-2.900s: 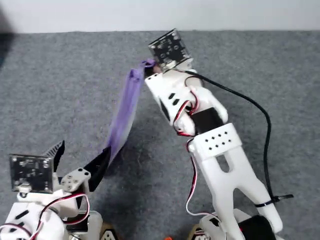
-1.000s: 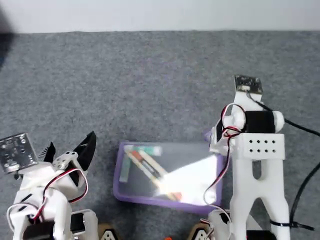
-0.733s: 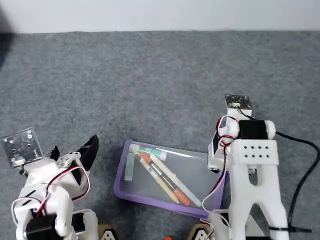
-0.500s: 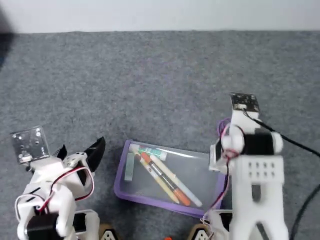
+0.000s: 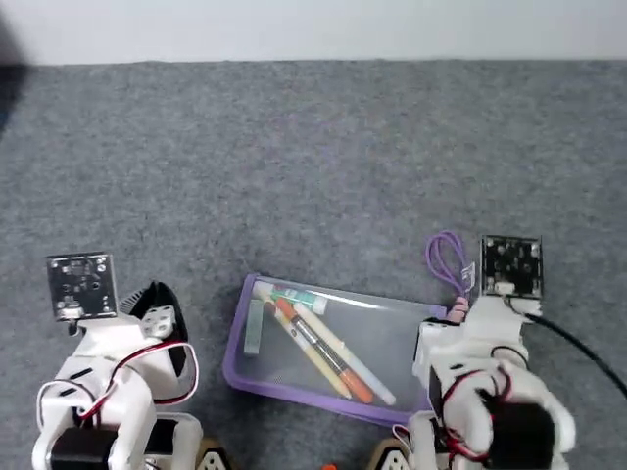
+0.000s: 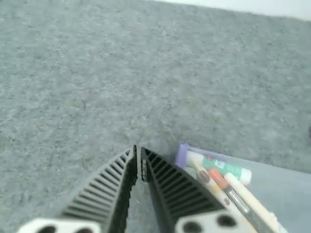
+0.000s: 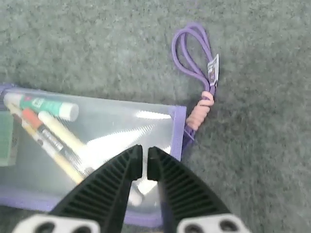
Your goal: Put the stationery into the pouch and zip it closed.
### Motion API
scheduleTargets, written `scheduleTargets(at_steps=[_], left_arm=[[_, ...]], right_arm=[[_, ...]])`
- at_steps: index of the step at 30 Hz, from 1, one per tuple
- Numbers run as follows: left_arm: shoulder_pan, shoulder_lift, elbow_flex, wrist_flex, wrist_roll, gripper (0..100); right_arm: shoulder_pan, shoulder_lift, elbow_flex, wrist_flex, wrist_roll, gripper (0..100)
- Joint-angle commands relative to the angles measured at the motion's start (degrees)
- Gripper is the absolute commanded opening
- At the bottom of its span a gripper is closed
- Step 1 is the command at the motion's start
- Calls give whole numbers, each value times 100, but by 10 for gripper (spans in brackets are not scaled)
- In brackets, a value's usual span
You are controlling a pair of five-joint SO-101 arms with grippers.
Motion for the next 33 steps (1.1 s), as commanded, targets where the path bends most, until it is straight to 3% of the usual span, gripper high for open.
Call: scheduleTargets(at_steps=[1, 10, 19, 25, 33], left_arm=[[44, -9, 92, 0, 35, 13], [79, -1758, 884, -264, -167, 13], [88, -1512, 1675, -730, -413, 14], [62, -1609, 2782, -1222, -1468, 14], [44, -1609, 3495, -1468, -1916, 14]], right_arm=[[48, -479, 448, -312, 70, 8], [48, -1508, 1301, -884, 642, 9], [48, -1886, 2180, -1367, 1152, 9], [13, -1982, 3244, -1798, 1618, 9], [13, -2220, 4413, -2123, 1415, 9]])
